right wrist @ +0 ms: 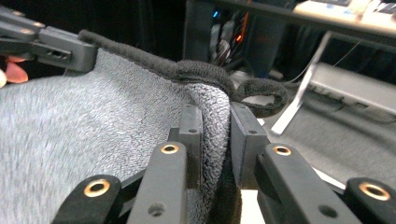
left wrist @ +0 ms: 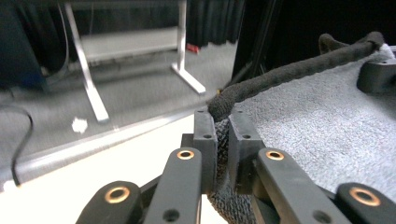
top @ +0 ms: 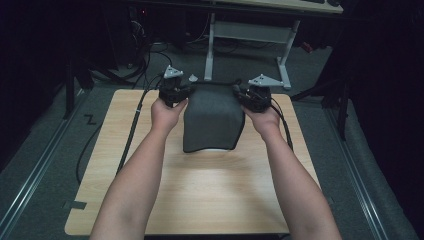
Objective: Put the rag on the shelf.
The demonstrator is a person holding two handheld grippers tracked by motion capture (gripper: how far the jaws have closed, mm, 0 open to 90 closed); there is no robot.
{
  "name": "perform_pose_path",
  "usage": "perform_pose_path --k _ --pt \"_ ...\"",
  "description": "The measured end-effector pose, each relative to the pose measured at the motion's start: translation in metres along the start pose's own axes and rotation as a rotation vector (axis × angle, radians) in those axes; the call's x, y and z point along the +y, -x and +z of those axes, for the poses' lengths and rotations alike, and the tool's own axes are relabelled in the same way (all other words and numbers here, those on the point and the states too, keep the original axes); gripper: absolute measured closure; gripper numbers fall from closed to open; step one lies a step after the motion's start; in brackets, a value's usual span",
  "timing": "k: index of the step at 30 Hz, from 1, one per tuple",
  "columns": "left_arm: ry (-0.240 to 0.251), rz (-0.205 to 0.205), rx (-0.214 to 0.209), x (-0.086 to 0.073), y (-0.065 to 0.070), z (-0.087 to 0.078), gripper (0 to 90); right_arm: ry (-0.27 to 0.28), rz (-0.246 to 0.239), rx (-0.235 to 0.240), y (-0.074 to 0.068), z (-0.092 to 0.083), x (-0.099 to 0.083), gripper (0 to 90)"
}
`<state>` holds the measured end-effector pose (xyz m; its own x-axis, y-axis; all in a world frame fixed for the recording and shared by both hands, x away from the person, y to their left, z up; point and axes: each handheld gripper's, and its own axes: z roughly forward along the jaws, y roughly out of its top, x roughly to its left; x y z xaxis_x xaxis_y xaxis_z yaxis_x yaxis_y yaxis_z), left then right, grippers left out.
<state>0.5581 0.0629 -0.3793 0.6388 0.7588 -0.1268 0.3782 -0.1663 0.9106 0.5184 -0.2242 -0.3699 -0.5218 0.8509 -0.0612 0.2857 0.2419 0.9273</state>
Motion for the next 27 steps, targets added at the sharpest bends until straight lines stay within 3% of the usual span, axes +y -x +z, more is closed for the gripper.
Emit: perform_pose_path --k 4,12,22,27 --pt "-0.029 -0.034 -0.012 -0.014 -0.002 0.004 84.1 -0.031 -0.033 -0.007 -0.005 0.004 -0.011 77.7" --pt "-0.068 -0.076 -0.038 -0.035 -0.004 0.007 84.2 -0.068 0.006 0.012 0.000 0.011 -0.023 77.6" --pt "-0.090 -0.067 -0.052 -0.050 -0.001 0.007 84.2 -0.092 0.074 0.035 0.002 0.017 -0.037 77.5" --pt "-0.099 -0.088 -0.061 -0.060 -0.004 0.009 84.2 -0.106 0.084 0.049 0.004 0.020 -0.042 76.8"
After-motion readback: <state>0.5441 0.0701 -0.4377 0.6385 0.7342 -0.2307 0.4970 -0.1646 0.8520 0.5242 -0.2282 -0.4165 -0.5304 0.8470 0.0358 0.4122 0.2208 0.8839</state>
